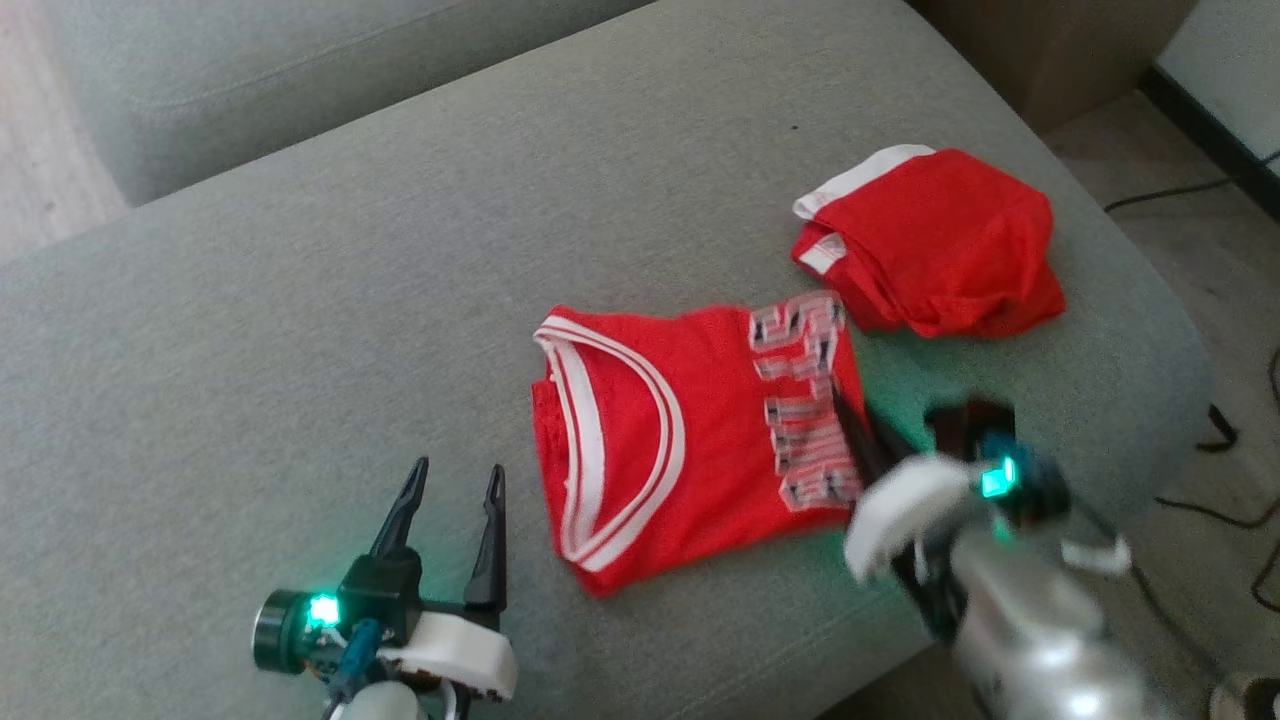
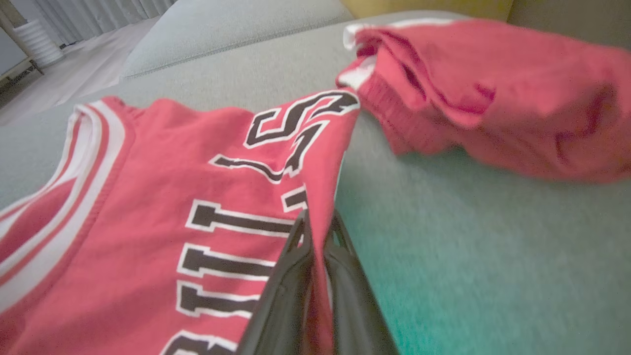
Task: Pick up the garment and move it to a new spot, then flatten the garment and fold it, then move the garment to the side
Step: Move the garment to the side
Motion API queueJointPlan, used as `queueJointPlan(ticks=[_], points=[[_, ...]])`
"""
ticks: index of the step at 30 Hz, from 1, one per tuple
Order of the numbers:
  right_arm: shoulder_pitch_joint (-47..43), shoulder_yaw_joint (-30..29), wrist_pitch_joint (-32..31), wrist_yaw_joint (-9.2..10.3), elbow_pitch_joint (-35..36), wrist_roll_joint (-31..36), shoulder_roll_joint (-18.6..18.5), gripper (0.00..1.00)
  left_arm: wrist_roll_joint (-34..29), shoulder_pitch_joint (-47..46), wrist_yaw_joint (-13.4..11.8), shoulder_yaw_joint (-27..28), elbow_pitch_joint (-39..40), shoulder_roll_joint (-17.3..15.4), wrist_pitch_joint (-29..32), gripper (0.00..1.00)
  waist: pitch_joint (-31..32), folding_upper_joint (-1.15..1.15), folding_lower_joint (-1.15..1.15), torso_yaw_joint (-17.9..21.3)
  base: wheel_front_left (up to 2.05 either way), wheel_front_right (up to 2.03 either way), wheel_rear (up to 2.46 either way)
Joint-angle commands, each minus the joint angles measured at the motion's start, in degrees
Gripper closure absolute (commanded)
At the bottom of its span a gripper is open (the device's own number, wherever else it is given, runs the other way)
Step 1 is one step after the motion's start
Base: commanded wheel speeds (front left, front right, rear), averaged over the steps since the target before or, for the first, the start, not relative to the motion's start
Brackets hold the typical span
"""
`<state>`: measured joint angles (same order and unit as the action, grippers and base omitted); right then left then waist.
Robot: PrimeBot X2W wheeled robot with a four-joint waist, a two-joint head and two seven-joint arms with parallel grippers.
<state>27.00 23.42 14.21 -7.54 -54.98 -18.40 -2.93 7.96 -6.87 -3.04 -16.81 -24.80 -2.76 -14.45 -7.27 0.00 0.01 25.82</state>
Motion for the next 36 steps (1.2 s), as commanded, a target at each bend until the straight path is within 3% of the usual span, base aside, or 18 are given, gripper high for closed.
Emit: queueJointPlan(ticks=[1, 6, 13, 14, 15, 20, 26, 31, 36], points=[[5.3, 0.7, 0.8, 0.05, 2.0, 1.0, 0.0, 1.00, -0.5, -1.7, -0.2, 1.5, 1.2, -0.1, -0.5, 0.00, -0.4, 0.00, -0.01, -0.6, 0.00, 0.00, 0.00], [15.5, -0.6, -1.0, 0.05, -1.5, 4.5, -3.4, 1.00, -1.5, -1.5, 0.2, 2.5, 0.8, -0.1, -0.5, 0.00, -1.3, 0.00, -0.01, -2.8, 0.00, 0.00, 0.00], [25.9, -6.1, -5.6, 0.05, -11.3, 11.7, -17.1, 1.00, -2.3, -2.3, 0.7, 3.2, 0.6, -0.1, -0.5, 0.00, -3.1, 0.00, -0.01, -6.6, 0.00, 0.00, 0.00], [27.0, -7.9, -5.1, 0.05, -12.5, 12.7, -18.7, 0.55, -2.6, -2.6, 0.8, 3.4, 0.6, -0.1, -0.5, 0.00, -3.5, 0.00, -0.01, -7.0, 0.00, 0.00, 0.00], [27.8, -9.7, -4.6, 0.05, -13.5, 14.0, -19.9, 0.00, -2.9, -2.9, 0.9, 3.5, 0.6, -0.1, -0.5, 0.00, -3.7, 0.00, -0.01, -7.4, 0.00, 0.00, 0.00], [29.5, -18.3, -1.1, 0.05, -14.5, 19.1, -20.5, 0.00, -3.4, -3.6, 0.6, 5.1, 0.5, -0.1, -0.5, 0.00, -4.3, 0.00, -0.01, -8.6, 0.00, 0.00, 0.00], [25.7, -24.7, 0.7, 0.05, -8.3, 23.6, -12.6, 0.00, -2.9, -3.5, -0.1, 6.5, 0.5, -0.1, -0.5, 0.00, -3.9, 0.00, -0.01, -9.4, 0.00, 0.00, 0.00], [17.7, -24.8, 0.8, 0.05, 2.7, 23.5, -4.7, 0.00, -2.3, -2.7, -1.1, 7.7, 1.0, -0.1, -0.5, 0.00, -2.9, 0.00, -0.01, -11.2, 0.00, 0.00, 0.00], [8.7, -21.4, 0.8, 0.05, 10.2, 20.0, -1.0, 0.00, -1.5, -2.0, -1.9, 9.1, 1.2, -0.1, -0.5, 0.00, -1.9, 0.00, -0.01, -14.8, 0.00, 0.00, 0.00]])
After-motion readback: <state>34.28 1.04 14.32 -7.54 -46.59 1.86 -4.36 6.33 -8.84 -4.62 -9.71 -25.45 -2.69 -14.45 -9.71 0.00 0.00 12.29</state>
